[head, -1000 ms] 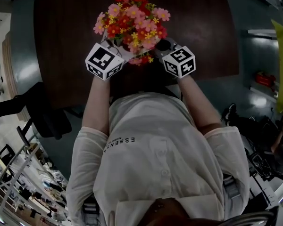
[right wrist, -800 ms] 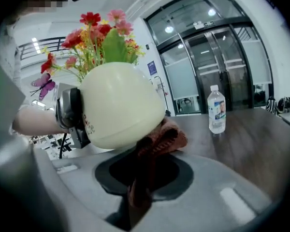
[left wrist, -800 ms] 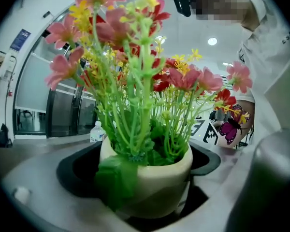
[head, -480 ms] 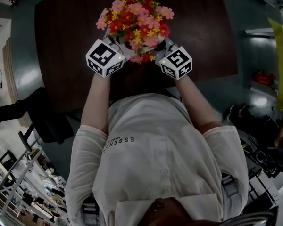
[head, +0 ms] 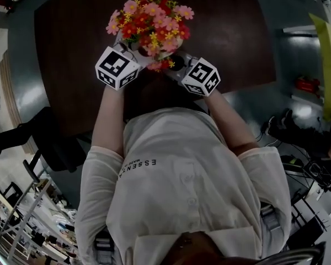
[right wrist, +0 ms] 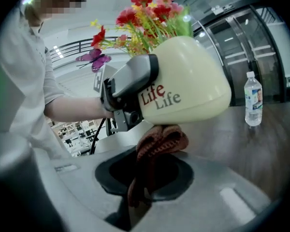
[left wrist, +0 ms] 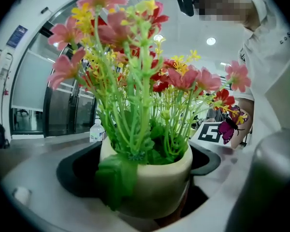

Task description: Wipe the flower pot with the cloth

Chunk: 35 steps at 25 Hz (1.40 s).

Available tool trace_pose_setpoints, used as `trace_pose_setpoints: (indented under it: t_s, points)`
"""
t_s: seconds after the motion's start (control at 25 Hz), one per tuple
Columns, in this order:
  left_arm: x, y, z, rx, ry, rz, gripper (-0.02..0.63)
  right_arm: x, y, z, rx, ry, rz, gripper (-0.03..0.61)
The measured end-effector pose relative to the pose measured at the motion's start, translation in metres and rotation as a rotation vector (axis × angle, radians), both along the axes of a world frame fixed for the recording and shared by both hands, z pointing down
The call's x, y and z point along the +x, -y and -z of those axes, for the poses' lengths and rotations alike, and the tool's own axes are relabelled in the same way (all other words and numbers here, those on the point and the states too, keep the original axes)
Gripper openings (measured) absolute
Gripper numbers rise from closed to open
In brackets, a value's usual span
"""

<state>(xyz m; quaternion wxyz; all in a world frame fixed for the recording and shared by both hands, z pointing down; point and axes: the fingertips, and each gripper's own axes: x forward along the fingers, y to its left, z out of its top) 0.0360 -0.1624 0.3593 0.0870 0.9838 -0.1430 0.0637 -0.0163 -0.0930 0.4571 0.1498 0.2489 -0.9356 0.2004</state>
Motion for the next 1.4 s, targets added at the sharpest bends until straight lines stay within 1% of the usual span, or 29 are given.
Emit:
trace_pose_setpoints:
  t_s: [0.08, 0.12, 0.2, 0.32, 0.44, 0.52, 0.64, 0.8, 0.96, 1.08, 1.16, 1.4]
  points:
    - [-0.001, 0.001, -0.001, 0.002, 0.006, 0.002, 0.560, 0.012, -0.006, -0.008, -0.012, -0.052, 0.004, 0.052]
    - [-0.003, 0.001, -0.003, 0.001, 0.007, 0.005, 0.560, 0.020, -0.007, -0.012, -0.019, -0.078, -0.015, 0.052]
    - [-0.006, 0.000, -0.010, -0.008, 0.019, 0.012, 0.560, 0.044, -0.004, -0.022, -0.037, -0.124, -0.086, 0.052]
    - [-0.009, -0.003, -0.028, -0.025, 0.054, 0.017, 0.560, 0.085, 0.007, -0.028, -0.059, -0.171, -0.221, 0.052]
    - [-0.010, -0.014, -0.049, -0.045, 0.083, 0.011, 0.560, 0.116, 0.022, -0.020, -0.063, -0.163, -0.350, 0.052]
    - [-0.010, -0.022, -0.066, -0.062, 0.120, 0.013, 0.560, 0.123, 0.029, -0.012, -0.053, -0.139, -0.393, 0.052]
    - [-0.011, -0.032, -0.095, -0.086, 0.172, 0.031, 0.560, 0.117, 0.032, -0.007, -0.034, -0.112, -0.391, 0.052]
    - [-0.014, -0.043, -0.123, -0.101, 0.186, 0.065, 0.559, 0.099, 0.026, -0.014, -0.027, -0.102, -0.337, 0.052]
    - [-0.013, -0.053, -0.145, -0.064, 0.222, 0.045, 0.560, 0.091, 0.015, -0.027, -0.029, -0.116, -0.290, 0.052]
    - [-0.009, -0.055, -0.157, -0.044, 0.256, 0.033, 0.560, 0.095, 0.012, -0.038, -0.045, -0.106, -0.291, 0.052]
    - [-0.008, -0.055, -0.162, -0.042, 0.262, 0.035, 0.560, 0.095, 0.011, -0.043, -0.052, -0.093, -0.295, 0.052]
    - [-0.015, -0.052, -0.172, -0.060, 0.240, 0.065, 0.563, 0.087, 0.009, -0.050, -0.064, -0.071, -0.304, 0.052]
